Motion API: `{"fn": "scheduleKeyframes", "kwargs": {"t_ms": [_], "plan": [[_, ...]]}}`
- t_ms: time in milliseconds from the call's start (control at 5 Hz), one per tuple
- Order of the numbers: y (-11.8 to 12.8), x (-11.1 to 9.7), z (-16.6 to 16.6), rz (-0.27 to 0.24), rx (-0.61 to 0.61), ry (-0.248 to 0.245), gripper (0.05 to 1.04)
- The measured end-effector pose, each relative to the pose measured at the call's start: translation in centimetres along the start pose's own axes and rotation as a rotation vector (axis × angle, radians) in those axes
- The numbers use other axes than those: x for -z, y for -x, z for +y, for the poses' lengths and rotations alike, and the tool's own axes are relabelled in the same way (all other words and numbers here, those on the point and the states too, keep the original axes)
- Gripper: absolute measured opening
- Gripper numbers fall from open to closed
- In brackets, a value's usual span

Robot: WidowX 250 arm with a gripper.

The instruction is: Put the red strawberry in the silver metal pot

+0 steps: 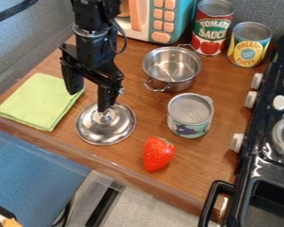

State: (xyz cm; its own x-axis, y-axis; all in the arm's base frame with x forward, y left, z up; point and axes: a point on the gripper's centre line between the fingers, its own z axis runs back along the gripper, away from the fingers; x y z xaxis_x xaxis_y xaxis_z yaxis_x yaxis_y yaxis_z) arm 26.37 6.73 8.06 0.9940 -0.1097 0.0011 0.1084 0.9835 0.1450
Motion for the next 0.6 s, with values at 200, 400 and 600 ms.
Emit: {"fn": "scheduleKeyframes", "kwargs": {"t_ms": [200,400,600], "plan": [[0.3,0.7,-0.2,0.026,-0.003,0.009,1.001],[0.6,0.8,-2.8,0.037,0.051,0.019,1.001],[0.6,-0.5,-4.9,0.001,0.083,0.041,1.001]]}}
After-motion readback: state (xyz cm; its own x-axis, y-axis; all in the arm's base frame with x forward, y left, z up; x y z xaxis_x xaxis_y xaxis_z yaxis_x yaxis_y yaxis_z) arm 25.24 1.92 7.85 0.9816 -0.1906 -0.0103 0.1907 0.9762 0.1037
